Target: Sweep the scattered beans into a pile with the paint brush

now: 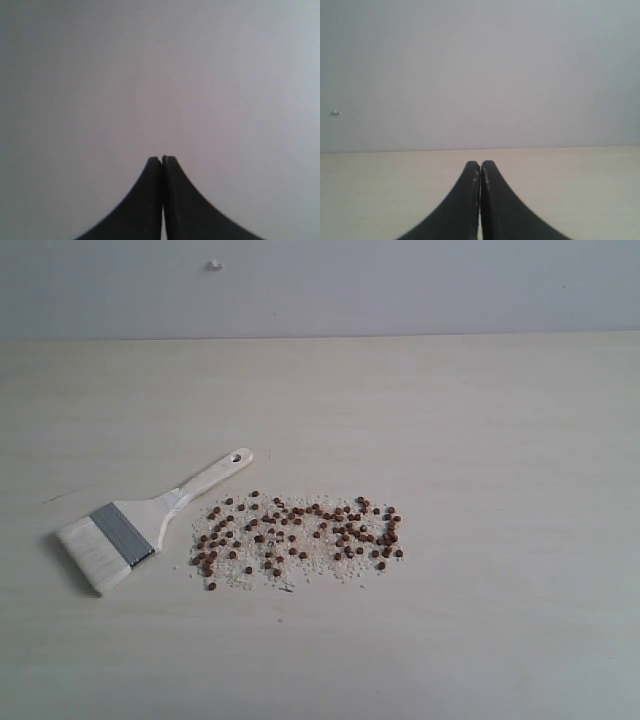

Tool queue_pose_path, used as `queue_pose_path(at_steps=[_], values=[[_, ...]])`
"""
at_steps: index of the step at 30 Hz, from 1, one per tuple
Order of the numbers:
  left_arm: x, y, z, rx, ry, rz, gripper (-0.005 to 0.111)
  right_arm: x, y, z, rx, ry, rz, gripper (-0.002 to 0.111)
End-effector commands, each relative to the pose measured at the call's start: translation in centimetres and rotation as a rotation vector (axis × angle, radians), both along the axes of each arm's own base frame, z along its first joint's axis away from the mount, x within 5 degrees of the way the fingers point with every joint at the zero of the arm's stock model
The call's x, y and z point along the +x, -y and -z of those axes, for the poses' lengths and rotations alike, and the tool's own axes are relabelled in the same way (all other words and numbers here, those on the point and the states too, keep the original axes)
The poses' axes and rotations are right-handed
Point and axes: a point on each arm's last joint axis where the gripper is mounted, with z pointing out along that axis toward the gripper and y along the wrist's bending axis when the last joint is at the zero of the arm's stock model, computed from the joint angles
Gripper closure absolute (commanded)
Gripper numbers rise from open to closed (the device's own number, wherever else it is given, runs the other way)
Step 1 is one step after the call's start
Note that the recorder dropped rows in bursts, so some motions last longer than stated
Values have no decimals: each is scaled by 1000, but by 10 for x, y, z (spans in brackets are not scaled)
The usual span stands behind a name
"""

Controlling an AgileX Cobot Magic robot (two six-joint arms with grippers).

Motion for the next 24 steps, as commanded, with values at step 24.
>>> queue_pose_path(at_steps=[24], values=[[175, 35, 33, 984, -1634, 160, 107, 0, 0, 1, -3, 4, 5, 108]])
